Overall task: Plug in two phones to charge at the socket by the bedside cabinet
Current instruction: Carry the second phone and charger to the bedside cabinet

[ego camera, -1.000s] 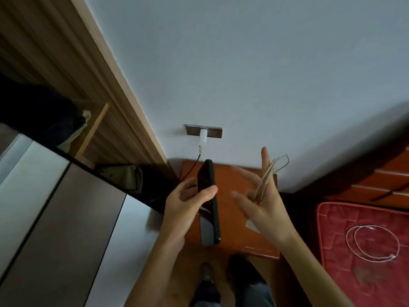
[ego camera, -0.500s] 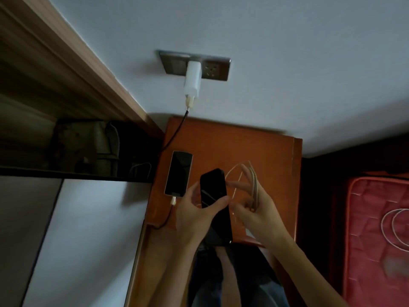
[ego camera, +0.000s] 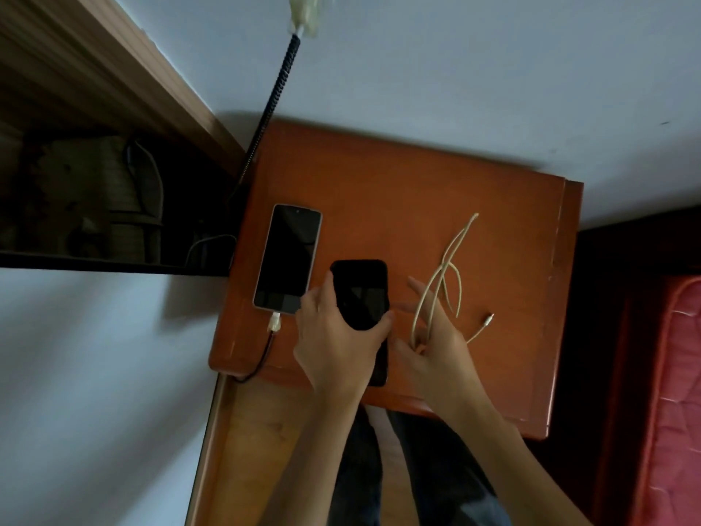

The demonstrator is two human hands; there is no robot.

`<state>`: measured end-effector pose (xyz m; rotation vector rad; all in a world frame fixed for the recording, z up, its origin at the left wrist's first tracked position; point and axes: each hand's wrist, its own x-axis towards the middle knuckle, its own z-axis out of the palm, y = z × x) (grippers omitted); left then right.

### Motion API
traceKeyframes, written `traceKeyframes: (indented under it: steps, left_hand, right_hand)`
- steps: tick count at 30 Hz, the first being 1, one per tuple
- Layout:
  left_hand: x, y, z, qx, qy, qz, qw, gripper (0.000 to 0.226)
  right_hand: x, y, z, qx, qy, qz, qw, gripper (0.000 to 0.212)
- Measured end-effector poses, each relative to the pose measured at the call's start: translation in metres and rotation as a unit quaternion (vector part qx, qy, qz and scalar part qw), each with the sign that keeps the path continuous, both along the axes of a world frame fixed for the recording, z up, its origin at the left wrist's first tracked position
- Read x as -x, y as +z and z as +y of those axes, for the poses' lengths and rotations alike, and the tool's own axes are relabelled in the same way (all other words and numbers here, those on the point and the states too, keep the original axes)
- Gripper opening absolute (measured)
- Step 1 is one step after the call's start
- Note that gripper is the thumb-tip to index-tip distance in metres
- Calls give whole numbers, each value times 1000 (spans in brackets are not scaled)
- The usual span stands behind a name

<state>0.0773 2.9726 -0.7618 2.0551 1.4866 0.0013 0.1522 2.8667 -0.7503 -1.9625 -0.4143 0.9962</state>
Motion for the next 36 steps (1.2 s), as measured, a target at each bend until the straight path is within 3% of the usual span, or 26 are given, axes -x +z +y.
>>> traceKeyframes:
  steps: [8, 17, 20, 23, 25, 26, 29, 33, 36]
  left_hand:
    - [-12, -36, 7, -56, -73, 43, 995, 99]
    - [-17, -53, 5, -50, -80, 61, 994, 95]
    - [-15, -42, 2, 8, -61, 26, 998, 89]
    - [-13, -19, -6, 32, 7, -48, 998, 63]
    - [-17, 3, -11, 140, 84, -140, 977, 37]
    - [-20, 14, -11, 228, 113, -185, 949, 26]
    - [-25, 39, -12, 429, 95, -244, 865, 23]
    - [-19, 56, -5, 457, 91, -283, 838, 32]
    - [-19, 66, 7, 422, 113, -307, 845, 50]
  right_hand:
    - [-1, -26, 0, 13, -45, 30, 998, 65]
    - [-19, -20, -5, -14, -175, 92, 980, 27]
    - [-27, -8, 1, -84, -270, 173, 943, 25]
    - [-39, 7, 11, -164, -380, 292, 862, 28]
    - [-46, 15, 16, -196, -409, 335, 826, 30]
    - [-49, 19, 18, -208, -410, 347, 818, 31]
    - [-55, 29, 24, -231, -405, 357, 809, 36]
    - [-59, 36, 25, -234, -374, 357, 824, 37]
    - [-58, 40, 24, -168, -320, 344, 866, 49]
